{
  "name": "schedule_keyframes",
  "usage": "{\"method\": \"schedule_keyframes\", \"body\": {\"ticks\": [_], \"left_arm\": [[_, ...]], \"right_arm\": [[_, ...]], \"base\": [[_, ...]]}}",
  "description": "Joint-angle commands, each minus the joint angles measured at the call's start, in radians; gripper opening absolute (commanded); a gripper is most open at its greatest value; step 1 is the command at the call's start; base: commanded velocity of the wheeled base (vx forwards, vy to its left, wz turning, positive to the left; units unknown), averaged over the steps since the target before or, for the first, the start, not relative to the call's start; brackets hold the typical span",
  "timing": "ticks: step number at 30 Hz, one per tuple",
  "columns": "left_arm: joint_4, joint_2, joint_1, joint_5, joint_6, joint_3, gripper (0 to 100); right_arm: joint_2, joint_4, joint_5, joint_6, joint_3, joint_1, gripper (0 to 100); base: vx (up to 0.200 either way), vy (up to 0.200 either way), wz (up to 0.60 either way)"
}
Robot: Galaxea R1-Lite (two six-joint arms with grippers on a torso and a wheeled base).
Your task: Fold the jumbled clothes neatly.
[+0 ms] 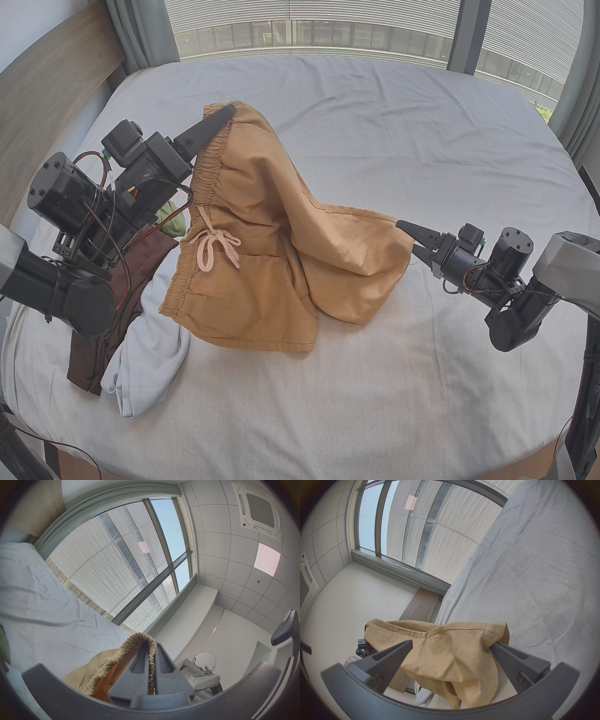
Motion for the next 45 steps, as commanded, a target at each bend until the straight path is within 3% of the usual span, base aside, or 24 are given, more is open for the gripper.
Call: {"method": "schedule_keyframes", "body": {"ticks": [1, 2, 14, 24, 27, 31, 37, 45], "left_arm": [[-0.001, 0.001, -0.001, 0.000, 0.000, 0.000, 0], [-0.001, 0.001, -0.001, 0.000, 0.000, 0.001, 0], [-0.001, -0.002, -0.004, 0.002, -0.003, 0.012, 0], [0.001, -0.008, 0.029, 0.005, 0.003, 0.095, 0], [0.002, 0.000, 0.048, 0.003, -0.001, 0.115, 0], [0.002, 0.032, 0.078, -0.004, -0.003, 0.129, 0], [-0.001, 0.072, 0.093, -0.006, 0.003, 0.153, 0], [-0.002, 0.067, 0.094, -0.006, 0.005, 0.153, 0]], "right_arm": [[0.016, 0.000, 0.000, 0.000, -0.012, 0.006, 100], [0.016, 0.000, 0.000, -0.002, -0.012, 0.006, 0], [-0.013, 0.000, -0.004, -0.004, 0.011, -0.005, 0], [-0.266, 0.004, 0.005, -0.010, 0.179, -0.029, 0], [-0.328, 0.004, 0.012, -0.011, 0.218, -0.032, 0], [-0.409, 0.006, 0.074, -0.016, 0.306, -0.031, 0], [-0.366, 0.006, 0.101, -0.115, 0.432, -0.017, 0], [-0.164, 0.004, 0.101, -0.240, 0.462, -0.003, 0]], "base": [[0.000, 0.000, 0.00], [0.000, 0.000, 0.00], [0.000, 0.000, 0.00], [0.000, 0.000, 0.00], [0.000, 0.000, 0.00], [0.000, 0.000, 0.00], [0.000, 0.000, 0.00], [0.000, 0.000, 0.00]]}}
